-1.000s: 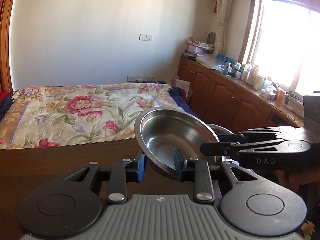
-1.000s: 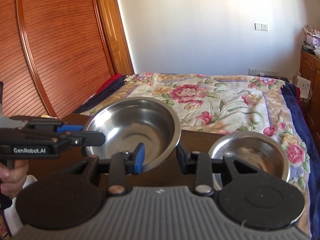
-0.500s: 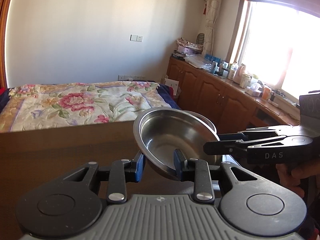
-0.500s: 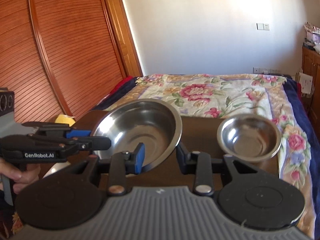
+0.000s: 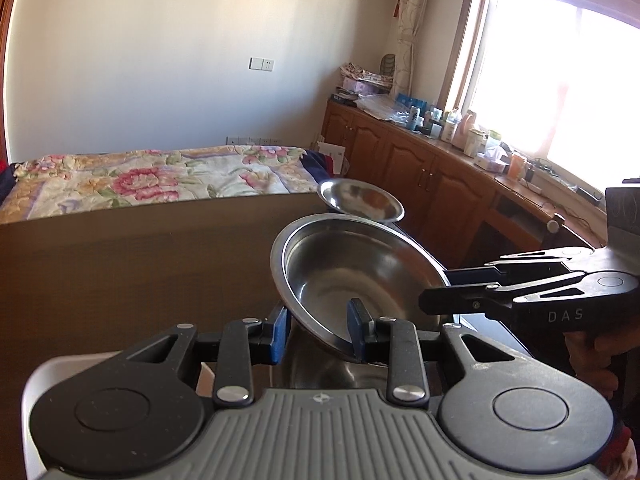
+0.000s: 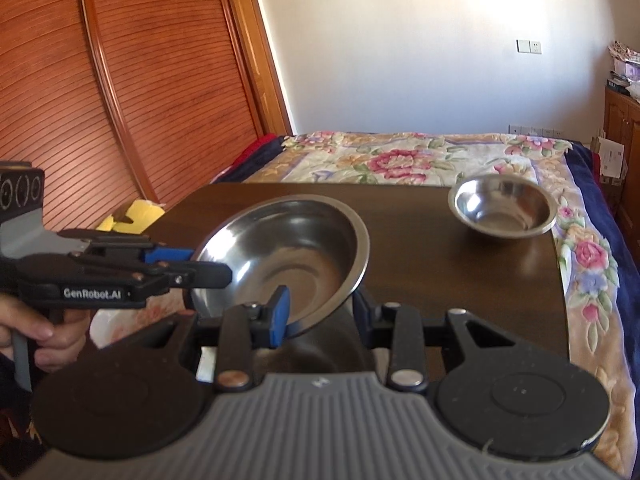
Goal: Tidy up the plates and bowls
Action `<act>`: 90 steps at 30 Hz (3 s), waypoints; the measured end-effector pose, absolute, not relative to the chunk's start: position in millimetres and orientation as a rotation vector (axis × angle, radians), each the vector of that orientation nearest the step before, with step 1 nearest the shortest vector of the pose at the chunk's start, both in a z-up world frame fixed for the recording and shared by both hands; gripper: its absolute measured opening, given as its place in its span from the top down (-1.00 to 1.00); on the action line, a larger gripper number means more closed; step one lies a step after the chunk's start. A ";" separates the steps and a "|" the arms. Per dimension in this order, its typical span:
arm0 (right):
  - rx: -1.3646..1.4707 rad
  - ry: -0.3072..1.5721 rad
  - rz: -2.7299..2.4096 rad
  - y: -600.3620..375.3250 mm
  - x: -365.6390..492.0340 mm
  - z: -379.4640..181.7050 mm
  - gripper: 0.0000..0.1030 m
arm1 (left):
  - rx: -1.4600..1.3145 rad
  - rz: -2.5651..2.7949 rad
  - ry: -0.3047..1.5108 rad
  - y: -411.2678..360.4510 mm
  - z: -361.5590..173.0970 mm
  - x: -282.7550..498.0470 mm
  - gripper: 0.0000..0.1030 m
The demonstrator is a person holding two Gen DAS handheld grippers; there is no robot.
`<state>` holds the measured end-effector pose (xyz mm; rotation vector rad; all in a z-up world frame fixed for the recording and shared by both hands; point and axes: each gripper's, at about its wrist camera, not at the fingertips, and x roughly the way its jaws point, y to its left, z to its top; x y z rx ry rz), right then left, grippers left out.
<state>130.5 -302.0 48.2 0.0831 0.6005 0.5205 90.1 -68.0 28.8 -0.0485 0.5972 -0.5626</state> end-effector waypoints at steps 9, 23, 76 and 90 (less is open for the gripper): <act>0.093 0.598 0.523 -299.6 104.5 46.4 0.29 | -0.037 -0.570 0.607 -67.7 22.8 61.7 0.40; 0.077 0.646 0.493 -299.8 93.4 29.5 0.28 | 0.020 -0.553 0.629 -77.2 7.7 47.2 0.40; 0.052 0.501 0.407 -309.7 101.3 47.7 0.36 | 0.047 -0.503 0.529 -83.7 28.3 63.4 -0.26; 0.033 0.419 0.315 -346.3 150.4 47.0 -0.20 | 0.062 -0.467 0.428 -110.8 67.5 126.2 -0.94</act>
